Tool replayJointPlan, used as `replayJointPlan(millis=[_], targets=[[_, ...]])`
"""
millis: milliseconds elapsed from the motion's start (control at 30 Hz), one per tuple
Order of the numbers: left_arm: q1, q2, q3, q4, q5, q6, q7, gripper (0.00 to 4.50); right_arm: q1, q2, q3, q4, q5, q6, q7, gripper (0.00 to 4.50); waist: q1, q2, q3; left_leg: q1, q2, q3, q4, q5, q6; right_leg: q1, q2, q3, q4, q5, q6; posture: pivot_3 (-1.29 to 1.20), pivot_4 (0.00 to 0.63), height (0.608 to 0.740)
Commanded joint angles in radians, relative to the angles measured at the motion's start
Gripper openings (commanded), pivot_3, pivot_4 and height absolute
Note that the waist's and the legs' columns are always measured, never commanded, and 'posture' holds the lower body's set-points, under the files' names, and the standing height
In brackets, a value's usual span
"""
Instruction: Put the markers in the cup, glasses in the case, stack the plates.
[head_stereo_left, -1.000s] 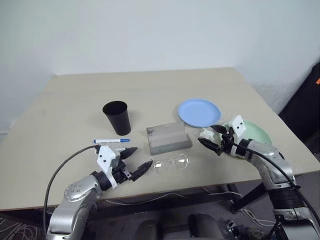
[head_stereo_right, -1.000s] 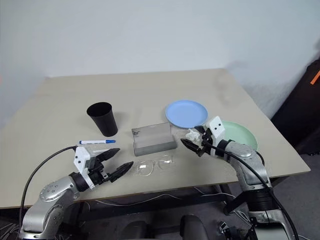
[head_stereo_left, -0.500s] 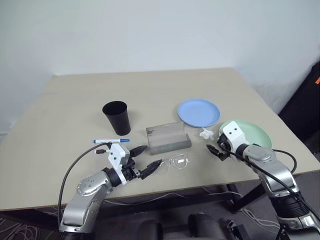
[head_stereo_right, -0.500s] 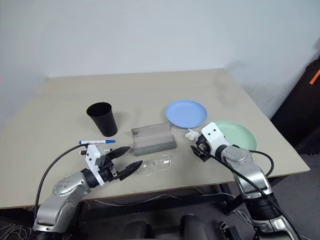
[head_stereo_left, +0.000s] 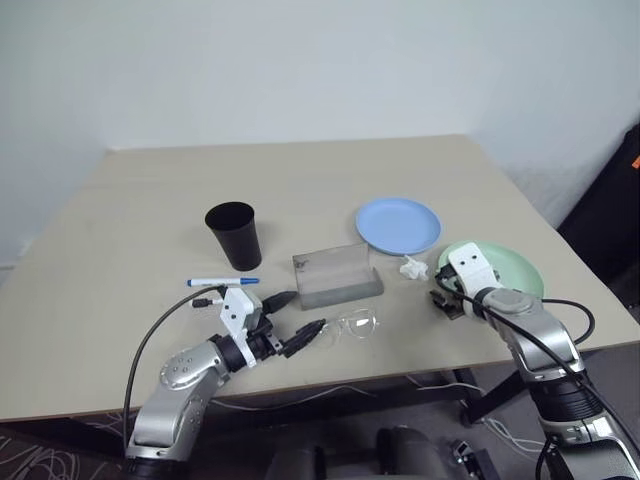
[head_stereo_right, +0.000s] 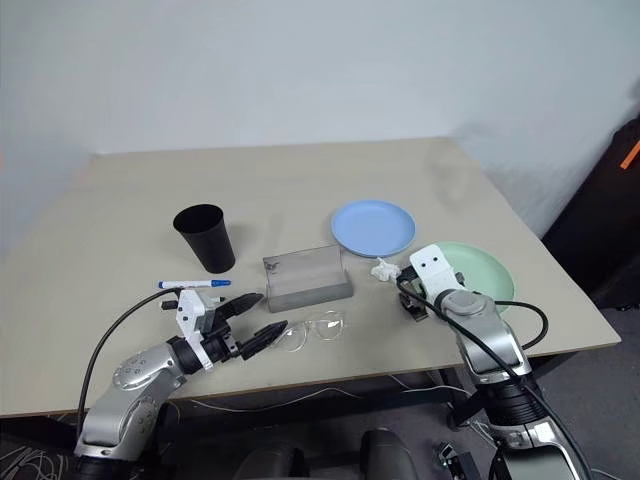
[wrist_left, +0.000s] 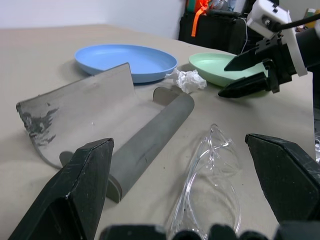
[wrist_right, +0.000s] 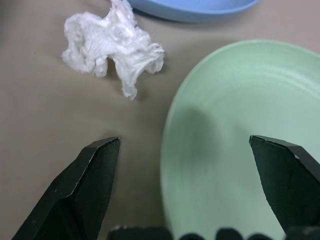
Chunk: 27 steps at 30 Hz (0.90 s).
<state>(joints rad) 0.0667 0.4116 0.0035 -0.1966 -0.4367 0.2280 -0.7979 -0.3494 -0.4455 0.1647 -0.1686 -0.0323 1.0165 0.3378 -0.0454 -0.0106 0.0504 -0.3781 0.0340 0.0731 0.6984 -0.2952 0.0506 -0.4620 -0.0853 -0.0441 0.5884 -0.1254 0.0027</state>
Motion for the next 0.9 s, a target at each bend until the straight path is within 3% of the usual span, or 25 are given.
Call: replayJointPlan(millis=[33,167,467,633,733,900], targets=[[-0.027,0.001,-0.001,-0.012,-0.001,-0.013,-0.007,4.48,-0.025,-0.005,0.019,-0.047,-0.036,0.014,-0.032,4.50,0.000,0.000,0.000,0.000,0.000,0.000,0.000,0.000,0.000,0.000,0.000,0.000,0.000,0.000,0.000,0.00,0.000,0.720],[-0.037,0.002,-0.002,-0.010,-0.002,-0.007,-0.008,4.50,-0.022,-0.004,0.027,-0.053,-0.046,0.022,-0.040,3.60,0.000,0.000,0.000,0.000,0.000,0.000,0.000,0.000,0.000,0.000,0.000,0.000,0.000,0.000,0.000,0.00,0.000,0.720],[-0.043,0.002,-0.005,-0.026,-0.006,0.009,-0.004,4.50,-0.019,-0.003,0.032,-0.033,-0.065,0.034,-0.064,0.44,0.000,0.000,0.000,0.000,0.000,0.000,0.000,0.000,0.000,0.000,0.000,0.000,0.000,0.000,0.000,0.00,0.000,0.720],[-0.041,0.002,-0.002,-0.039,-0.008,0.019,0.002,4.50,-0.023,0.008,0.019,-0.009,-0.068,0.023,-0.074,0.44,0.000,0.000,0.000,0.000,0.000,0.000,0.000,0.000,0.000,0.000,0.000,0.000,0.000,0.000,0.000,0.00,0.000,0.720],[-0.041,0.002,0.001,-0.042,-0.008,0.022,0.005,4.50,-0.029,0.012,0.012,0.006,-0.072,0.013,-0.087,0.01,0.000,0.000,0.000,0.000,0.000,0.000,0.000,0.000,0.000,0.000,0.000,0.000,0.000,0.000,0.000,0.00,0.000,0.720],[-0.045,0.002,0.002,-0.043,-0.007,0.024,0.009,4.50,-0.042,0.004,0.016,0.026,-0.087,-0.016,-0.106,0.01,0.000,0.000,0.000,0.000,0.000,0.000,0.000,0.000,0.000,0.001,0.000,0.000,-0.001,0.000,0.000,0.00,0.000,0.720]])
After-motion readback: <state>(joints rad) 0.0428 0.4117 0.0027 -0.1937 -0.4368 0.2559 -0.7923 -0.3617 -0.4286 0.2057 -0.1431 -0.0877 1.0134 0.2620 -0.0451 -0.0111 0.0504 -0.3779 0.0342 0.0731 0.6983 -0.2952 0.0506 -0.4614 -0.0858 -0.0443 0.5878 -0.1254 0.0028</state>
